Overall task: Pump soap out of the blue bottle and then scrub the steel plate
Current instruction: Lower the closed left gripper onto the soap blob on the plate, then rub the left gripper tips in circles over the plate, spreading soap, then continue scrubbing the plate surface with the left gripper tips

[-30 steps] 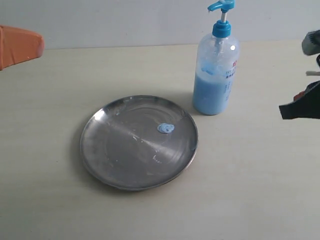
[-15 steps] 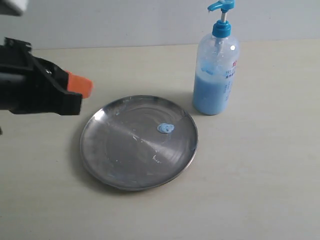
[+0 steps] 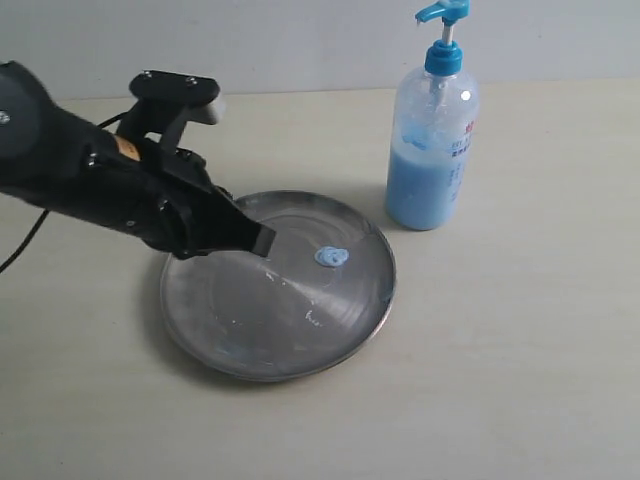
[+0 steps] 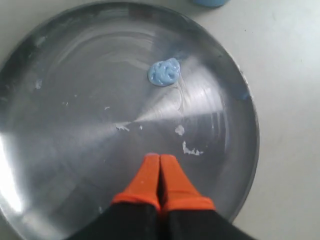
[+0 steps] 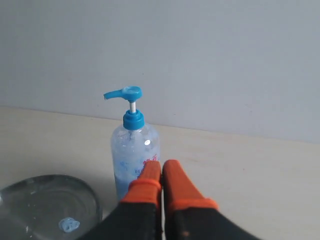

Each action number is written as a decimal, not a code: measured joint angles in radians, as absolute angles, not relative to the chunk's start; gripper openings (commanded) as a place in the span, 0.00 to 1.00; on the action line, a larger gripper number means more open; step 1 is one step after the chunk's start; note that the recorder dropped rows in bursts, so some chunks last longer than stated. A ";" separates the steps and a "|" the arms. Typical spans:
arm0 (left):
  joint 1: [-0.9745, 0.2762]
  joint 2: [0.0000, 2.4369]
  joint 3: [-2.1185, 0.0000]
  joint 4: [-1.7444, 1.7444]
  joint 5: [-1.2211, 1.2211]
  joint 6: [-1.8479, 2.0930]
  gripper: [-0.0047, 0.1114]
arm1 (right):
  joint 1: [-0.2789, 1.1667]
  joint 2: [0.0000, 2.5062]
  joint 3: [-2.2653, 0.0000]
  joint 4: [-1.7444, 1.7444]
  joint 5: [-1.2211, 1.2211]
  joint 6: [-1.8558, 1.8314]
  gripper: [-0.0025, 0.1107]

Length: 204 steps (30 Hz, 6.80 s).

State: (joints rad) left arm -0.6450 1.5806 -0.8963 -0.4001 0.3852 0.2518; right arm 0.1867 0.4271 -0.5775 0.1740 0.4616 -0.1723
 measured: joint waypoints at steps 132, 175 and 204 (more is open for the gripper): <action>-0.675 2.308 -1.651 -0.340 0.685 0.179 0.04 | 0.187 0.365 -0.578 0.260 0.482 -0.175 0.05; -0.733 2.303 -1.652 -0.365 0.741 0.250 0.04 | 0.187 0.365 -0.578 0.260 0.482 -0.177 0.05; -0.659 2.295 -1.658 -0.109 0.891 0.096 0.04 | 0.187 0.365 -0.578 0.260 0.482 -0.177 0.05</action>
State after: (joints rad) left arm -0.6591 2.2950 -1.6584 -0.1089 0.8906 0.0957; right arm 0.1867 0.3649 -0.5775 0.2598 0.4816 -0.1768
